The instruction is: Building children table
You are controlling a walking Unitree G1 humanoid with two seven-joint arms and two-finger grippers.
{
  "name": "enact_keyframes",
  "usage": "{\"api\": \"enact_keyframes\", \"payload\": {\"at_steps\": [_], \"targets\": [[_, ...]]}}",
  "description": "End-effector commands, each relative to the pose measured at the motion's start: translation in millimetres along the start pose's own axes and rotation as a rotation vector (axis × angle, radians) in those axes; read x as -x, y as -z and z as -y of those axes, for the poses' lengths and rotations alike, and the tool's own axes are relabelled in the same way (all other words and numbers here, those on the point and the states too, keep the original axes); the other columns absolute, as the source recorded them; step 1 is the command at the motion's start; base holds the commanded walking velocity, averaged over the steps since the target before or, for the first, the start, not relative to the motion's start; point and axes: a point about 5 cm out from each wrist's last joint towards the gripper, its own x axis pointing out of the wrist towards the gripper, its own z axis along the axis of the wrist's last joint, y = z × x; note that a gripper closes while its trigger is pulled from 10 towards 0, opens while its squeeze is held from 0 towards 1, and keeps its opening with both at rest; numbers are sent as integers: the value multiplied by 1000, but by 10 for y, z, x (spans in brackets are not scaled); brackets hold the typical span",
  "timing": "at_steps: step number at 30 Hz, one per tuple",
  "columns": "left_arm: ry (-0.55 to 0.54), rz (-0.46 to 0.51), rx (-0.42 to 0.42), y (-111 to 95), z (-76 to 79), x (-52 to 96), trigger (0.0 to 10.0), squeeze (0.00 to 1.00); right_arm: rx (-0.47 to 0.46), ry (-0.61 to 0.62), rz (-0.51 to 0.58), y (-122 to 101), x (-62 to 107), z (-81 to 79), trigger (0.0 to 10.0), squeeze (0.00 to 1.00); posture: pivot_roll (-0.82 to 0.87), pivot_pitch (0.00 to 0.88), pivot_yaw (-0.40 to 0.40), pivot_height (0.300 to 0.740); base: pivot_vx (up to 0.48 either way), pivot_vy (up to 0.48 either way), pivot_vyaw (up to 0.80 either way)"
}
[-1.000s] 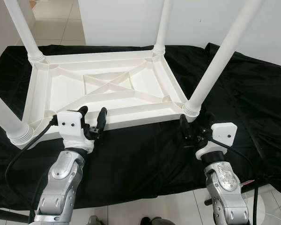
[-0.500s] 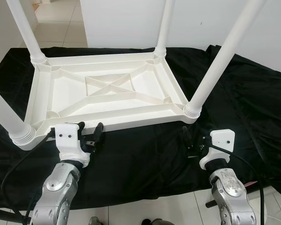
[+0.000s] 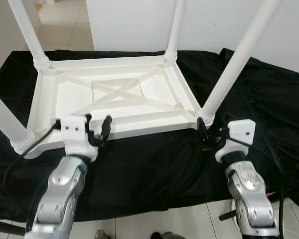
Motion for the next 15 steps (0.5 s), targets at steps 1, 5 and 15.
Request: {"api": "enact_keyframes", "payload": {"at_steps": [1, 5, 15], "targets": [[41, -53, 22, 100, 17, 36, 10000, 0, -2, 13, -48, 98, 37, 33, 10000, 0, -54, 114, -24, 740, 0, 0, 0], [62, -48, -10, 112, 57, 66, 10000, 0, -24, 8, -59, 120, 66, 7, 10000, 0, -56, 118, -23, 740, 0, 0, 0], [145, -18, 23, 76, 149, -5, 10000, 0, -22, 16, -41, 111, -13, 14, 10000, 0, -53, 118, -23, 740, 0, 0, 0]]}}
